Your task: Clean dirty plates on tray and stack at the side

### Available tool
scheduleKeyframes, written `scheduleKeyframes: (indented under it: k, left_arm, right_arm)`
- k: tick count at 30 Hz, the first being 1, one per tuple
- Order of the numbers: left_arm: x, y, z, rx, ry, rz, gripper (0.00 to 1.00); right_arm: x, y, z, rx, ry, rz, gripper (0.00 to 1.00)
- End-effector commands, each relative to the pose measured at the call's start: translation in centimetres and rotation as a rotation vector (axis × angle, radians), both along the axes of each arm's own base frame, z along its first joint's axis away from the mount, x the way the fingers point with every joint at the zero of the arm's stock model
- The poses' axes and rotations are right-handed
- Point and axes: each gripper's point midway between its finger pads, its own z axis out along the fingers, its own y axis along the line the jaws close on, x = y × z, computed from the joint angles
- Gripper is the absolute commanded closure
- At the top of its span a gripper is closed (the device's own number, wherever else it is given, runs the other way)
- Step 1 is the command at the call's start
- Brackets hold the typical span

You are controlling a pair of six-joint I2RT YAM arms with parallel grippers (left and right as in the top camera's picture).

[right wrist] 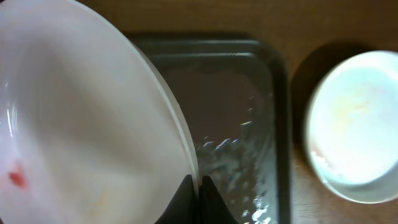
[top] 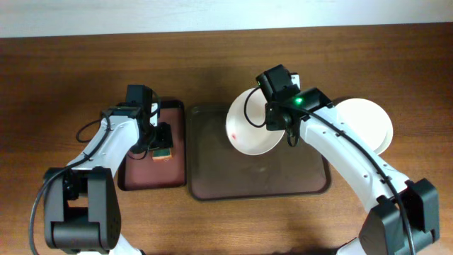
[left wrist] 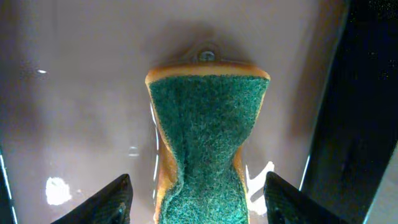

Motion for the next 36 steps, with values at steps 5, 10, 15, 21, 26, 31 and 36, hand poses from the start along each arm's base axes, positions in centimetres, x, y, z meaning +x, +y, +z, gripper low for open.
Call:
scheduleKeyframes:
  k: [5,10,15,21,26,31,36]
  left_arm:
    - [-0.6,-0.2,-0.4,-0.020,-0.003,0.001,0.63]
    - [-0.9,-0.2,-1.0,-0.020,-0.001,0.001,0.60]
    - [-0.8,-0.2,-1.1,-0.020,-0.003,0.001,0.63]
    - [-0.8,-0.5,-1.0,-0.035,-0.002,-0.001,1.00]
    - [1.7,-0.6,5.1,-0.045,-0.191,-0.006,1.00]
    - [2.2,-0.6,11.4,-0.057,-0.377,-0.010,1.00]
    - [1.5,-0.6,17.7,-0.085,-0.560,0.019,1.00]
  right_arm:
    - [-0.8,0.4,-3.9,0.005,0.109,-0.014,0.96]
    - [-1.6,0.2,-4.8,-0.001,0.139,-0.012,0.96]
    - [-2.9,-0.4,-7.1,-0.018,0.176,-0.014,0.96]
    - [-4.3,-0.8,-9.8,-0.019,0.209,-0.011,0.96]
    - [-4.2,-0.8,-9.9,-0.017,0.206,-0.011,0.96]
    - [-4.2,-0.8,-9.9,-0.017,0.205,-0.011,0.96]
    - [-4.2,-0.8,-9.9,-0.017,0.205,-0.011,0.96]
